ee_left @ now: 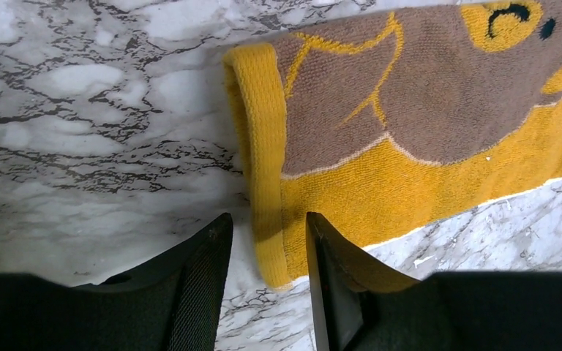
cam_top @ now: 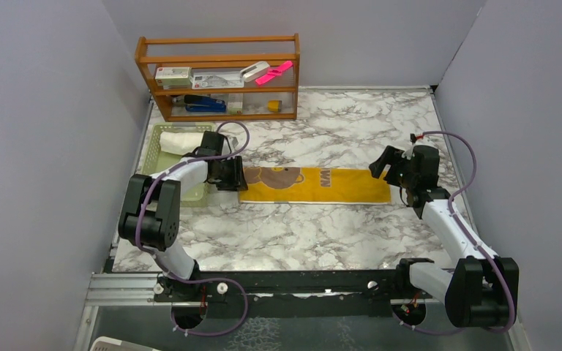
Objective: Roll the towels
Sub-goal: Fold the towel at the center of the board.
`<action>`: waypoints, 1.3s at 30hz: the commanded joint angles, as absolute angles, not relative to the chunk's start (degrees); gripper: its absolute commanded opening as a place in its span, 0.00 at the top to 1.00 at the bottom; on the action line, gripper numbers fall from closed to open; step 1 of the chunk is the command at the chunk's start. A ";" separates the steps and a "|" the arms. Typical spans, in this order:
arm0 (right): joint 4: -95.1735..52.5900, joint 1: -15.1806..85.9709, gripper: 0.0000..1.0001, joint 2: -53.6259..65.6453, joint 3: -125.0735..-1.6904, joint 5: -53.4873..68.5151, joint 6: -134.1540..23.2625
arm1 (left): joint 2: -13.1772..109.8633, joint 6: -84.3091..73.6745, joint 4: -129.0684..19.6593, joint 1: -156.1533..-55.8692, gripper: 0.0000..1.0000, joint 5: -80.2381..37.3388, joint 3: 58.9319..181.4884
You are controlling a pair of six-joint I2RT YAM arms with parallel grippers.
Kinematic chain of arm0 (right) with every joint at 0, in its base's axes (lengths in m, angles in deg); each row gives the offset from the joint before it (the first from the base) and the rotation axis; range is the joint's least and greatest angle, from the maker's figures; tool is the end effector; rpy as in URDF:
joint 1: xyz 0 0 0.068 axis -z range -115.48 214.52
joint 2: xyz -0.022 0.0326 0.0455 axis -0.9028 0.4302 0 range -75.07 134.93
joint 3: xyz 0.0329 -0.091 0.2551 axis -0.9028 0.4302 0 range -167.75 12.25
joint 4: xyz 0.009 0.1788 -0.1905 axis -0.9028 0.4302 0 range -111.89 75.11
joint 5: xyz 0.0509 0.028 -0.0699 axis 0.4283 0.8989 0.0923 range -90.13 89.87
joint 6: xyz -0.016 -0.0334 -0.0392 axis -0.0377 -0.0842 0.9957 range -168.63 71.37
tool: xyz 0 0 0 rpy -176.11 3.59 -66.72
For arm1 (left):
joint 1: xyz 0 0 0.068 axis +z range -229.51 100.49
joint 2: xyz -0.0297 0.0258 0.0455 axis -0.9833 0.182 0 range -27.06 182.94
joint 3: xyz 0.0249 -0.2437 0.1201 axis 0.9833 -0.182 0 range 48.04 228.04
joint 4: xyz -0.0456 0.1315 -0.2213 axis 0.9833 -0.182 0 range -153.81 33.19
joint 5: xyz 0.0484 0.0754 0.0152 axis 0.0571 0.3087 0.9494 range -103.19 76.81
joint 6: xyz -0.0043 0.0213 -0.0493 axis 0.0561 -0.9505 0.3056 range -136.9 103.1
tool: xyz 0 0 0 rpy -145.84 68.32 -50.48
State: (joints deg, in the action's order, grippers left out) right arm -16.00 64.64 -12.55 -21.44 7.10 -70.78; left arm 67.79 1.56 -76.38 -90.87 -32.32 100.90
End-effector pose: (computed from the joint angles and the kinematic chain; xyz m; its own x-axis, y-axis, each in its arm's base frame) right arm 0.2316 0.0039 0.2200 -0.5657 0.3752 -0.7343 0.1208 0.9186 0.3763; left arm 0.3073 -0.0736 0.1627 -0.9251 -0.1193 -0.3604 0.0486 0.9043 -0.4241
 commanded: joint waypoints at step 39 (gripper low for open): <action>-18.28 63.94 0.24 -13.38 -21.92 9.19 -67.45 | 62.98 -8.59 -94.64 -90.06 1.00 1.58 120.25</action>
State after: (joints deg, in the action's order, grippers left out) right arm -16.13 64.47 -12.57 -21.44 8.26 -68.31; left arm 64.88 -6.22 -89.34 -90.19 -8.63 117.14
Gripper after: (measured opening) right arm 0.759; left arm 0.019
